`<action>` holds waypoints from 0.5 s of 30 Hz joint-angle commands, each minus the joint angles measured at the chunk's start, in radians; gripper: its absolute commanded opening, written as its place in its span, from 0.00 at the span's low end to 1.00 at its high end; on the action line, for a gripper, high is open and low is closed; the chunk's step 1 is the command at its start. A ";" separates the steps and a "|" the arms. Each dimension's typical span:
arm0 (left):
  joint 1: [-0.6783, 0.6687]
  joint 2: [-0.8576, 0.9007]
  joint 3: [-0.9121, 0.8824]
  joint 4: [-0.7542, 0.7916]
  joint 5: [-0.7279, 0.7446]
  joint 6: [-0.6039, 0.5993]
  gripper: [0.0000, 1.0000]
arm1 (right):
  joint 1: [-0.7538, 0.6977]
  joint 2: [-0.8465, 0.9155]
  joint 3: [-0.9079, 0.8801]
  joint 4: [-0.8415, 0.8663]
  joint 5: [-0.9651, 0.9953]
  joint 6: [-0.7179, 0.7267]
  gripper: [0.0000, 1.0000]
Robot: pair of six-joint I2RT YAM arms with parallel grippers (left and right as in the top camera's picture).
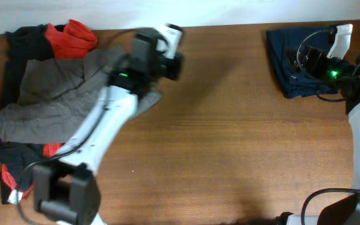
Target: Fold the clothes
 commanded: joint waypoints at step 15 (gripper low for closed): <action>0.590 -0.199 0.026 -0.440 -0.023 -0.023 0.68 | 0.671 0.425 0.023 0.470 0.181 -0.092 0.95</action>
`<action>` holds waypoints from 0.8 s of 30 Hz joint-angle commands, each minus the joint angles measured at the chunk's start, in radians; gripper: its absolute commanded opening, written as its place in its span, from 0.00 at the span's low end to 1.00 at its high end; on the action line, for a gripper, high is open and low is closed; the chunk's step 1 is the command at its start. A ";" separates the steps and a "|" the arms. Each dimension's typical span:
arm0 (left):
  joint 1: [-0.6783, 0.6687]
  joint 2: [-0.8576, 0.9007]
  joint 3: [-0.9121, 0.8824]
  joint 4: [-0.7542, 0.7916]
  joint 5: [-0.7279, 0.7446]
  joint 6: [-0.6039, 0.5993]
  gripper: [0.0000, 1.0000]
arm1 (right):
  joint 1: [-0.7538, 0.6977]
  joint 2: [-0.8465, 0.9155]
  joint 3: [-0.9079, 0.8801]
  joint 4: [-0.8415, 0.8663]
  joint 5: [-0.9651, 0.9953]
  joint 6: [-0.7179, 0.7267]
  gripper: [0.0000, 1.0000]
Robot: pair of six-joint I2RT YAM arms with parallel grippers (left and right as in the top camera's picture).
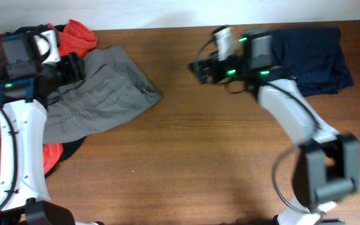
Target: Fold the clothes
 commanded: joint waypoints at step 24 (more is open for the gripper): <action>0.074 -0.002 0.005 -0.063 0.006 0.021 0.69 | 0.378 0.426 0.022 0.384 0.452 0.407 0.62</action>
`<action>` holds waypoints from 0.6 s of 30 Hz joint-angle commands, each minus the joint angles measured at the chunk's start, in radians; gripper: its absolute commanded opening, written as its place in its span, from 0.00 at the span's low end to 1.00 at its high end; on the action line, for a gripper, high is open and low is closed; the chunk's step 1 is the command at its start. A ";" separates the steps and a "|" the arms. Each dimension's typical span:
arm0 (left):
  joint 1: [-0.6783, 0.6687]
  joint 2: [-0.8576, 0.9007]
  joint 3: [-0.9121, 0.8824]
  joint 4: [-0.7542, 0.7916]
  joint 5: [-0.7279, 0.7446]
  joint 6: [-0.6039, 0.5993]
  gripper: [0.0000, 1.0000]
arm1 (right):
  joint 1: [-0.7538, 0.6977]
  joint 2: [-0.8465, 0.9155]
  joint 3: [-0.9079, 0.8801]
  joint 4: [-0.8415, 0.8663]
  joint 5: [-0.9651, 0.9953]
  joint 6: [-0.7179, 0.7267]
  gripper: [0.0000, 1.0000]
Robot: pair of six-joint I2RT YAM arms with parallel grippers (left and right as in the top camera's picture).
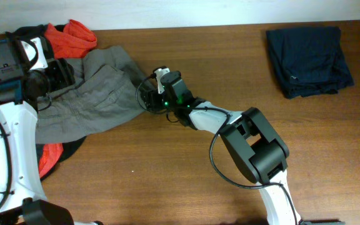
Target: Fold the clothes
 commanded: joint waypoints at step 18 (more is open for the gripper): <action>0.002 -0.002 0.005 -0.024 0.013 0.017 0.69 | -0.190 -0.155 0.372 -0.837 -0.089 -0.123 0.04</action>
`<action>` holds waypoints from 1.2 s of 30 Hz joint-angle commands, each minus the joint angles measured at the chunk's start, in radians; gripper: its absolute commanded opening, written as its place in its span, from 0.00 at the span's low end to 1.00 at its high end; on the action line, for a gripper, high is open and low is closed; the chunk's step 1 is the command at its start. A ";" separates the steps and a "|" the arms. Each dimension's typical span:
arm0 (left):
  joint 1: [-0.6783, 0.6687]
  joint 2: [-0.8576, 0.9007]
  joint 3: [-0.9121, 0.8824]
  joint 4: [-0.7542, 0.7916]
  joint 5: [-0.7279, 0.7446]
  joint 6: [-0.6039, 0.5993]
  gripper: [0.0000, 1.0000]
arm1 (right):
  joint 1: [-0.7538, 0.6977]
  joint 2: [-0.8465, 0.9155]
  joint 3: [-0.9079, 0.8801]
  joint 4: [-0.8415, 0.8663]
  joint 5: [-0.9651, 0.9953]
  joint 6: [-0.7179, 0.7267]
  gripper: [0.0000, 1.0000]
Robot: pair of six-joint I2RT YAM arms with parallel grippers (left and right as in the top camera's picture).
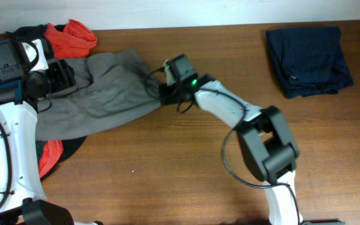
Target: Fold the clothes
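A grey garment (108,100) lies spread on the left half of the table, drawn out between the two arms. My left gripper (72,75) sits at its upper left edge and appears shut on the cloth. My right gripper (159,92) has reached across the table to the garment's right corner and appears shut on it; its fingertips are hidden by the cloth. A red garment (74,34) and a black one (24,34) lie bunched beneath and behind the grey one.
A folded navy garment (308,56) rests at the back right corner. More red cloth (50,155) and black cloth stick out under the grey garment near the table's left edge. The wooden table (199,169) stretches in front of the arms.
The right wrist has moved up and to the right, and the grey garment's right side now looks pulled tauter. Its top edge sits higher. The left arm has barely moved.
At first my left arm reached over the grey garment and my right was at the navy garment. Then the left stood at the pile's left side and the right mid-table. Later the right reached the grey garment's right corner, and now the cloth is stretched between both.
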 commanded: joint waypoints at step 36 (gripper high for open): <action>-0.253 0.415 0.005 -0.222 0.015 0.062 0.68 | -0.575 -0.103 0.211 -0.563 -0.108 -0.608 0.74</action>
